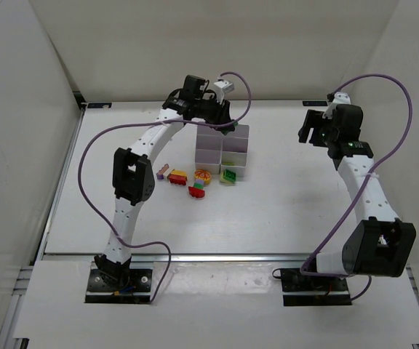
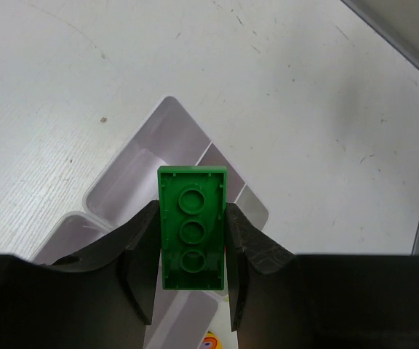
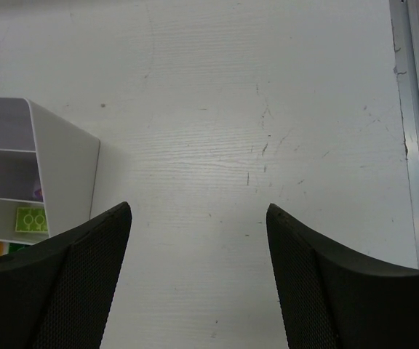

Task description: Sort the legos into containers by color

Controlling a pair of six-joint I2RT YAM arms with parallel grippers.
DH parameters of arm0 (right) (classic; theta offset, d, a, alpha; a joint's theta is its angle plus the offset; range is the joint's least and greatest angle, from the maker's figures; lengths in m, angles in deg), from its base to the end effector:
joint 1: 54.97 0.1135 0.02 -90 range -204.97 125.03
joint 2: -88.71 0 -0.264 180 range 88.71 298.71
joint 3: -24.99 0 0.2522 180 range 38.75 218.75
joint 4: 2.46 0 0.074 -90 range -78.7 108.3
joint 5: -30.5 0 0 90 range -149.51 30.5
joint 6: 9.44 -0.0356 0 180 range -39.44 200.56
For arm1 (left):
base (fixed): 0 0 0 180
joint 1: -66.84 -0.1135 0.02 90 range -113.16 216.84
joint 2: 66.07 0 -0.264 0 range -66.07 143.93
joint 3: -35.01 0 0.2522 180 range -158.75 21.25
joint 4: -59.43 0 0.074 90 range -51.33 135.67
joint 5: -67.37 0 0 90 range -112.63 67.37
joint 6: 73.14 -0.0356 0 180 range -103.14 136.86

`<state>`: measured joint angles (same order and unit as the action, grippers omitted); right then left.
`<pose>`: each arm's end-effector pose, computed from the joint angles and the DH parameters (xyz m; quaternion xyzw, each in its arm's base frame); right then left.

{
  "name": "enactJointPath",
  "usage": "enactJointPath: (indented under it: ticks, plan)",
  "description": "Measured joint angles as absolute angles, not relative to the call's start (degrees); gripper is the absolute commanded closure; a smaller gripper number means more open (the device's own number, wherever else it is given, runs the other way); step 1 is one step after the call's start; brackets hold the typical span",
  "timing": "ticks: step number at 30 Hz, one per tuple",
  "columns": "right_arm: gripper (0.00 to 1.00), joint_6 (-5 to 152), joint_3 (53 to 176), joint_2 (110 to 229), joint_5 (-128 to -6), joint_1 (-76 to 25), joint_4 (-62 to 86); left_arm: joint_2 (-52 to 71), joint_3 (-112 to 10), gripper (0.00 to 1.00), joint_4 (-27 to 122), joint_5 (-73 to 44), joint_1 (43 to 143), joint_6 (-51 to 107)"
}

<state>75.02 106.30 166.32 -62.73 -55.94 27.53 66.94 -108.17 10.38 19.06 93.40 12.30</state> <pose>0.3132 -0.0033 0.3391 0.0334 0.8485 0.0450 0.5262 0.4605 -0.2566 0.2879 0.3741 0.7710 -0.3921 0.3346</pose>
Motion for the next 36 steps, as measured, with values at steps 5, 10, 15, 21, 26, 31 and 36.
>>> enactJointPath:
  ticks: [5, 10, 15, 21, 26, 31, 36]
  plan:
    - [0.22, 74.9, 105.8, 166.3, -62.9, -56.4, 27.5, 68.1, -109.1, 0.86, 9.8, 15.6, 94.8, 10.2]
    - [0.22, 74.9, 105.3, 166.3, -63.4, -56.5, 27.7, 69.3, -111.3, 0.89, 9.6, 12.2, 96.7, 7.5]
    - [0.22, 74.8, 105.3, 166.3, -64.1, -56.5, 27.7, 70.6, -113.9, 0.86, 9.7, 10.4, 97.6, 6.2]
    - [0.22, 74.7, 104.5, 166.3, -64.6, -56.5, 27.8, 71.4, -113.9, 0.72, 9.7, 7.9, 97.8, 5.1]
    - [0.22, 74.5, 104.5, 166.3, -65.5, -56.5, 27.7, 72.1, -113.9, 0.68, 9.6, 5.8, 97.6, 4.2]
    - [0.22, 74.4, 104.5, 166.3, -66.8, -56.5, 27.5, 72.4, -113.9, 0.53, 9.7, 4.6, 97.6, 3.9]
    - [0.22, 74.4, 104.5, 166.3, -67.6, -56.5, 27.5, 72.4, -113.9, 0.38, 9.7, 3.9, 97.6, 3.8]
